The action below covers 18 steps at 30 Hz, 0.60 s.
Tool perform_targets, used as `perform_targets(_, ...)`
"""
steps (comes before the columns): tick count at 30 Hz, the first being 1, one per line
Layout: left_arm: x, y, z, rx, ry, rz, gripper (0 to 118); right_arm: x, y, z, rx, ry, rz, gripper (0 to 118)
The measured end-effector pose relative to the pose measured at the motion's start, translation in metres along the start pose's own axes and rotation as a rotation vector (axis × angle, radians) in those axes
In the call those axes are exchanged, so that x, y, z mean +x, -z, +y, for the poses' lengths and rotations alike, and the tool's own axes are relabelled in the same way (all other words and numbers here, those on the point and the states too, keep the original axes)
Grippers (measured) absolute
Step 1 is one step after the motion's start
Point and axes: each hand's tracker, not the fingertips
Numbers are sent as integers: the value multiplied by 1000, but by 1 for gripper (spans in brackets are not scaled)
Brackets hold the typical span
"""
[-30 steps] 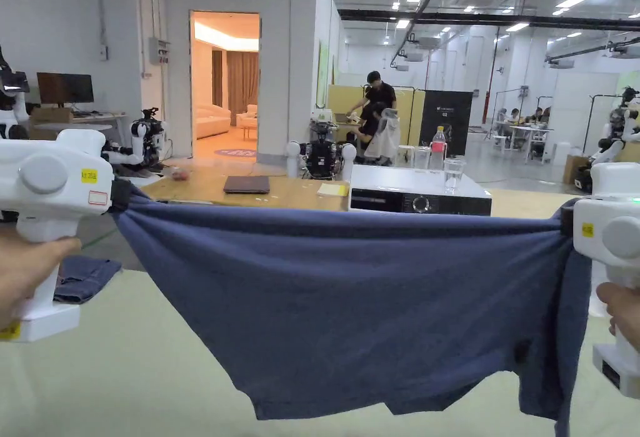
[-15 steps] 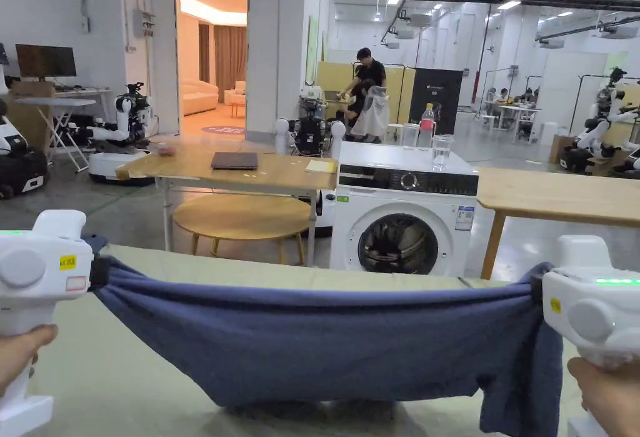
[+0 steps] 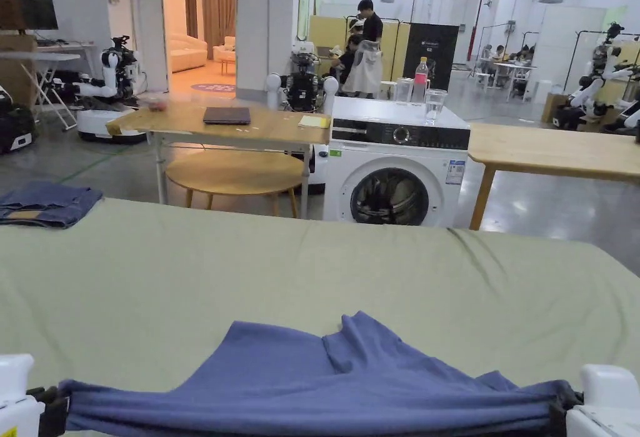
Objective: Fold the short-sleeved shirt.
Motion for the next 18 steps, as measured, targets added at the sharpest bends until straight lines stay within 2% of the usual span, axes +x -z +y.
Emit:
perform_targets(5, -6, 3, -49, -66, 2, 9, 0, -10, -6, -39, -59, -44, -5, 6)
perform_targets(10, -10, 24, -67, -120, 10, 19, 0, -17, 2, -58, -101, -61, -12, 7)
perform_targets(12, -10, 29, -66, -126, 20, 28, 0, -26, -5, -58, -105, -75, -19, 12)
perform_targets(13, -9, 30, -65, -132, 25, 33, 1, -29, -6, -57, -104, -83, -21, 21)
perform_targets(14, -6, 29, -63, -135, 29, 41, 10, -32, -8, -56, -98, -91, -38, 35)
perform_targets(15, -4, 27, -60, -129, 32, 49, 27, -35, -14, -53, -87, -93, -59, 55)
perform_targets(16, -2, 24, -58, -115, 34, 58, 36, -38, -23, -50, -72, -85, -68, 61)
perform_targets(18, 6, 10, -51, -71, 23, 39, 51, -45, -35, -42, -25, -53, -62, 61)
